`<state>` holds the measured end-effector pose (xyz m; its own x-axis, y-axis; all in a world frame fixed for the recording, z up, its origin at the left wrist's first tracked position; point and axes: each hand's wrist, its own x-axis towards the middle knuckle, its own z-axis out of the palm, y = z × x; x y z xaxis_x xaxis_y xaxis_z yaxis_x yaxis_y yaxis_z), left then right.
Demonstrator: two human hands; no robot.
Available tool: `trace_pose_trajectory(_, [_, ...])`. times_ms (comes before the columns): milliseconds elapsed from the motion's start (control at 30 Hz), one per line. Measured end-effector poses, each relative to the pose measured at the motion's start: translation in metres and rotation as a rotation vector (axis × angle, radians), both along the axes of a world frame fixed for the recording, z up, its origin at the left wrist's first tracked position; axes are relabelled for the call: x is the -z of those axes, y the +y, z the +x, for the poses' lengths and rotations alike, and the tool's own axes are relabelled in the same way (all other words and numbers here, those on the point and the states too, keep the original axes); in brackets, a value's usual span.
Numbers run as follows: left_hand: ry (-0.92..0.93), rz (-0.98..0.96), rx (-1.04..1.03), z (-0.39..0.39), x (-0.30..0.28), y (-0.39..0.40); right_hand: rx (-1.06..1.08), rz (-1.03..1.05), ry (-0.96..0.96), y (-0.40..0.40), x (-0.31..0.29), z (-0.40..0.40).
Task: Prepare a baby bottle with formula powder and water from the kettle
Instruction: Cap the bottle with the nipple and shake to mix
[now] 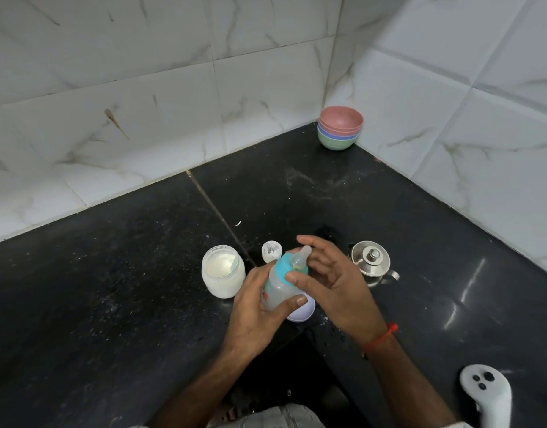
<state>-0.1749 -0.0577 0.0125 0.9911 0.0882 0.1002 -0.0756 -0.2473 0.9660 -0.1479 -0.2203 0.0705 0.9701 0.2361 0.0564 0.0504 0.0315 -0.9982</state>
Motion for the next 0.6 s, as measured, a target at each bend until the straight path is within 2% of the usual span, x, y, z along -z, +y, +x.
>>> trace_pose_trajectory(300, [-0.022, 0.03, 0.117, -0.001, -0.001, -0.006, 0.139, -0.244, -0.126, 0.0, 0.008, -0.007])
trace_pose_trajectory(467, [-0.033, 0.057, 0.142, 0.003, -0.007, -0.005, 0.065, 0.044, 0.012, -0.007, 0.003, -0.011])
trace_pose_trajectory(600, [-0.054, 0.136, 0.152, 0.006, -0.008, -0.003, 0.123, 0.12, 0.024, -0.008, -0.003, -0.01])
